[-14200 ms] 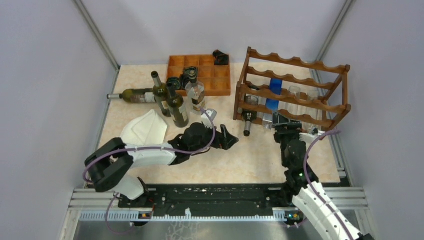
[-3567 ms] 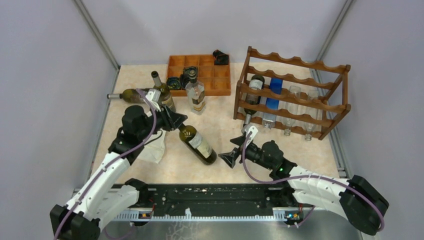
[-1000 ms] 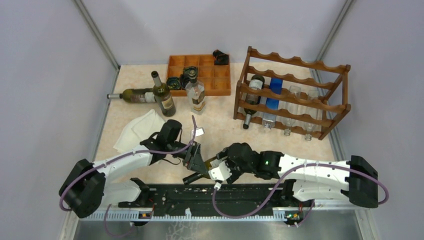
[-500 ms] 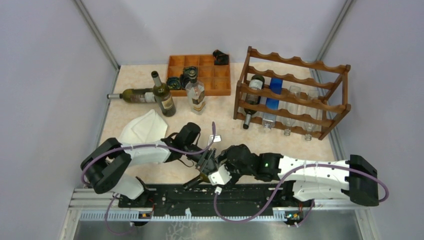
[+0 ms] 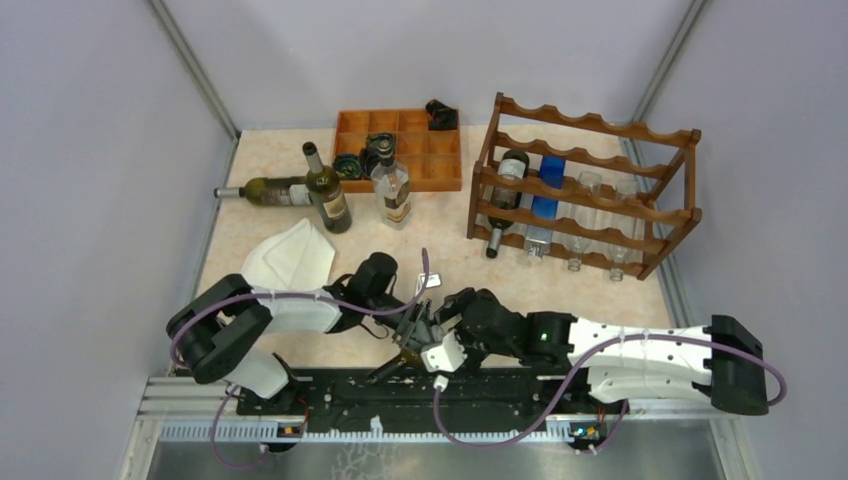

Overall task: Put the wine bottle on the wine rack
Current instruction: Pick up the wine bottle from the center of the board, then place the wine bottle in the wine rack.

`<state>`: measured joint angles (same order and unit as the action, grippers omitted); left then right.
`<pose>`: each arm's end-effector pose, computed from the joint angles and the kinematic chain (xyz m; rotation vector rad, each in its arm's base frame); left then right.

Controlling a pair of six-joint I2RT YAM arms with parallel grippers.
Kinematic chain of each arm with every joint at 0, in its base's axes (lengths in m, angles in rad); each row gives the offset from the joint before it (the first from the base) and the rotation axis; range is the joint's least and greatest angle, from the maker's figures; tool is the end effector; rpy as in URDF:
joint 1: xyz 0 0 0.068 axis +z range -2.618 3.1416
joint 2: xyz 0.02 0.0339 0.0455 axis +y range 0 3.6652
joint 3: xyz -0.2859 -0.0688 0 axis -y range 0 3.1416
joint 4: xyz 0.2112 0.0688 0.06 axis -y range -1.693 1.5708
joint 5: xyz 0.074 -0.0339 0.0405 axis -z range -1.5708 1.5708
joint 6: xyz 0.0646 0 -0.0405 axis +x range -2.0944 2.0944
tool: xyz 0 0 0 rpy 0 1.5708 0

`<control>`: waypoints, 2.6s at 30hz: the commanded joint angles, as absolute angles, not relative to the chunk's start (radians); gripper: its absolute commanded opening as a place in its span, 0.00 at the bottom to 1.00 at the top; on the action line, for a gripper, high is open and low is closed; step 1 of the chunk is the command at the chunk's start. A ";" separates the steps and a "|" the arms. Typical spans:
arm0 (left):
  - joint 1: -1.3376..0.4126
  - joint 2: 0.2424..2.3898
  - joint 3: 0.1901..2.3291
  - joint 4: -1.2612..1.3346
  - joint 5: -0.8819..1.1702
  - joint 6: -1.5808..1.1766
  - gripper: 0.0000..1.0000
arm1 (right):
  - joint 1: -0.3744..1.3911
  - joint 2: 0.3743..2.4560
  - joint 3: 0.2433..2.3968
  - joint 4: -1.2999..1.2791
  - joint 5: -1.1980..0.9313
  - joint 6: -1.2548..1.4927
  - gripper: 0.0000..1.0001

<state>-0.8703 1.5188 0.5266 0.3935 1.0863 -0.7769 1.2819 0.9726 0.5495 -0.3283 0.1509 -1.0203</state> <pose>0.1219 -0.2332 0.1963 -0.8352 -2.2499 1.8243 0.0597 0.1669 0.2236 -2.0793 1.0109 -0.0423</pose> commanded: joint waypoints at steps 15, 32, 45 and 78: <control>-0.740 1.120 0.196 0.675 0.825 -0.982 0.00 | 1.314 0.800 0.593 -0.188 0.210 -0.582 0.98; -0.741 1.077 0.077 1.021 0.580 -1.068 0.00 | 1.318 0.780 0.388 0.270 0.315 0.716 0.76; -0.751 1.115 0.080 1.145 0.428 -1.054 0.00 | 1.591 0.963 0.242 0.615 0.695 1.126 0.75; -0.850 1.210 0.220 1.074 0.295 -0.936 0.00 | 1.589 1.492 0.266 1.288 0.697 1.278 0.49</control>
